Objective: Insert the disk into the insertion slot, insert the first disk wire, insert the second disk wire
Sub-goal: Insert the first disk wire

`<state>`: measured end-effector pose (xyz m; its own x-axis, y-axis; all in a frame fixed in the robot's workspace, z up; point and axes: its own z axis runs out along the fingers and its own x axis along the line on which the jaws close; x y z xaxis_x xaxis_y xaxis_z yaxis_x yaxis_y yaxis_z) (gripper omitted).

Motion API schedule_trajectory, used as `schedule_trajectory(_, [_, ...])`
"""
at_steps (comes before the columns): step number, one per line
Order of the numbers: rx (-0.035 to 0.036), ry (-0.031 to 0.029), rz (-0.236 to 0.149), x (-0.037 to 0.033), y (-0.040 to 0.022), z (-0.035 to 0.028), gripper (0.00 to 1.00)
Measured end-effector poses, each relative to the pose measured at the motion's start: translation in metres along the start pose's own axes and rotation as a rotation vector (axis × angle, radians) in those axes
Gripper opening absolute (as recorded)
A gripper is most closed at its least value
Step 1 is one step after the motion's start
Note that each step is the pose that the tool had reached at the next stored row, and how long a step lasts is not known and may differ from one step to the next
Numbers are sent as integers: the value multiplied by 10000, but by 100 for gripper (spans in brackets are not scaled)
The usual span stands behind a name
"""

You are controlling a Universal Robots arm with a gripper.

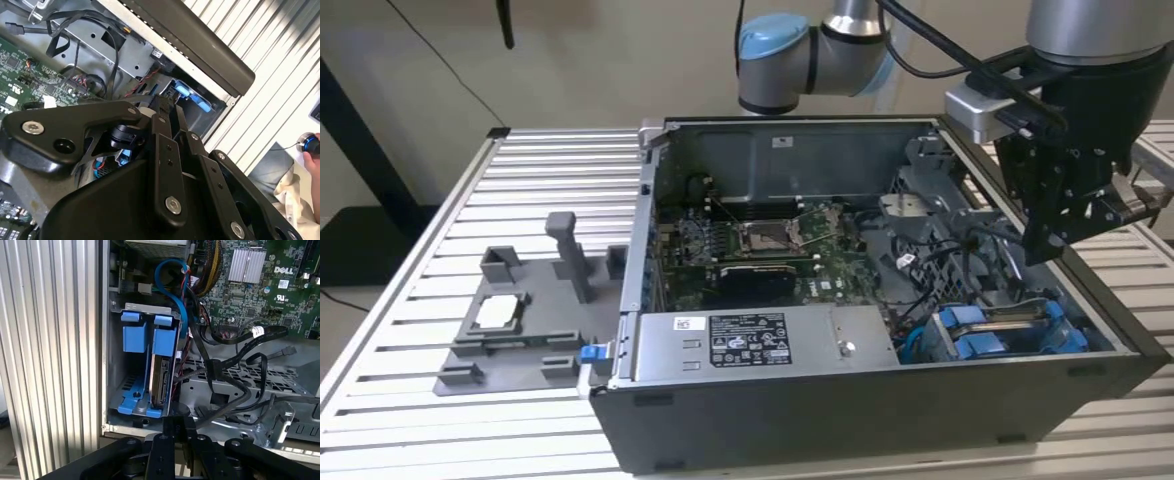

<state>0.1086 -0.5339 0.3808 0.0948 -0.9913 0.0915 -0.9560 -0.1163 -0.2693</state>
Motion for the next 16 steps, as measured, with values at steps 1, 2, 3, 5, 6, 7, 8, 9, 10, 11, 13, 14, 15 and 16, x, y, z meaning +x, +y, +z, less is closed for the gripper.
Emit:
schedule_trajectory(1, [-1, 0, 0, 0, 0, 0, 19])
schedule_trajectory(2, [-1, -1, 0, 0, 0, 0, 19])
schedule_trajectory(3, [-2, -1, -1, 0, -1, 0, 19])
schedule_trajectory(5, [-4, 0, -1, 0, -3, 1, 19])
schedule_trajectory(6, [-14, 0, -2, 1, -9, 2, 19])
schedule_trajectory(7, [-67, -2, -6, 3, -25, 7, 19])
schedule_trajectory(8, [-151, -10, -12, 5, -48, 14, 19])
schedule_trajectory(9, [-256, -21, -19, 7, -74, 24, 19])
schedule_trajectory(10, [-373, -34, -26, 10, -98, 32, 19])
schedule_trajectory(11, [-500, -46, -35, 12, -124, 41, 19])
schedule_trajectory(13, [-765, -74, -53, 18, -172, 58, 19])
schedule_trajectory(14, [-900, -89, -61, 20, -195, 67, 19])
schedule_trajectory(15, [-1033, -104, -69, 24, -218, 74, 19])
schedule_trajectory(16, [-1163, -119, -78, 29, -240, 82, 19])
